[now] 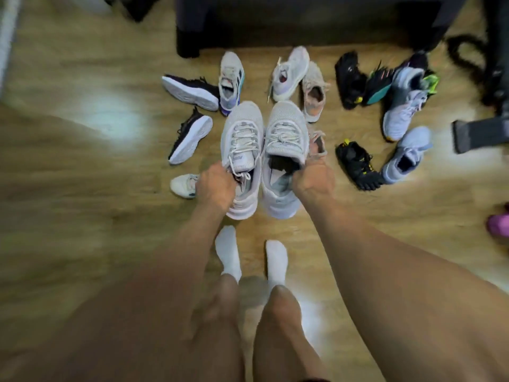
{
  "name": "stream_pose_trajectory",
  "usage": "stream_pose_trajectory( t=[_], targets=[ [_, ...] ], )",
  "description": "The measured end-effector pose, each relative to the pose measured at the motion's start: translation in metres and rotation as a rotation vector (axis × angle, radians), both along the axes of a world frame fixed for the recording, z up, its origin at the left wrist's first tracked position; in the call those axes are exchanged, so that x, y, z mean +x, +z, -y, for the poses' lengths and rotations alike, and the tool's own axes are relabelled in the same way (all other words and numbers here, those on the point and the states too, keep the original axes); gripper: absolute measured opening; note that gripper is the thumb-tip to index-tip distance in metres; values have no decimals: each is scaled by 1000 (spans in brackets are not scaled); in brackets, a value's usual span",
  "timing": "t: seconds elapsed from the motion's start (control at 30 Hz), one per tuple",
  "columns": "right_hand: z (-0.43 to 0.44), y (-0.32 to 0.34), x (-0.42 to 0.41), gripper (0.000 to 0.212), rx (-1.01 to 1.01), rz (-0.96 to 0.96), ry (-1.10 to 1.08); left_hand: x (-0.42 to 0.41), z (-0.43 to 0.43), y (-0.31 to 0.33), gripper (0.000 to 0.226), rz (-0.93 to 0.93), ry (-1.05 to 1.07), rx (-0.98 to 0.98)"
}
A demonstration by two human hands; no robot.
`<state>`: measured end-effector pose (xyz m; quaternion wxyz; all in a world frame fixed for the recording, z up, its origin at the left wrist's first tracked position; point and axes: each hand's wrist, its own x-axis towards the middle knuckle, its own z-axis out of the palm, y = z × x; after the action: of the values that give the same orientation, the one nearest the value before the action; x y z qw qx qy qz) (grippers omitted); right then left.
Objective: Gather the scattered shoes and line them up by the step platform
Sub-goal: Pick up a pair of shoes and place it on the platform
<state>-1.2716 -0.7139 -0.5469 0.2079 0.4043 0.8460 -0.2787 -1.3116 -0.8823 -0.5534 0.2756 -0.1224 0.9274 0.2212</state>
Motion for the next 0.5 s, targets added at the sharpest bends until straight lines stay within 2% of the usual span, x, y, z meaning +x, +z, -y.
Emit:
stream_pose_trajectory(
  t=[0.27, 0.5],
  targets=[
    [55, 219, -38, 23, 90, -270, 339, 8, 63, 209, 28, -297, 199, -58],
    [140, 354, -37, 18, 49, -394, 623, 53, 155, 325, 23, -466, 417, -87]
  ],
)
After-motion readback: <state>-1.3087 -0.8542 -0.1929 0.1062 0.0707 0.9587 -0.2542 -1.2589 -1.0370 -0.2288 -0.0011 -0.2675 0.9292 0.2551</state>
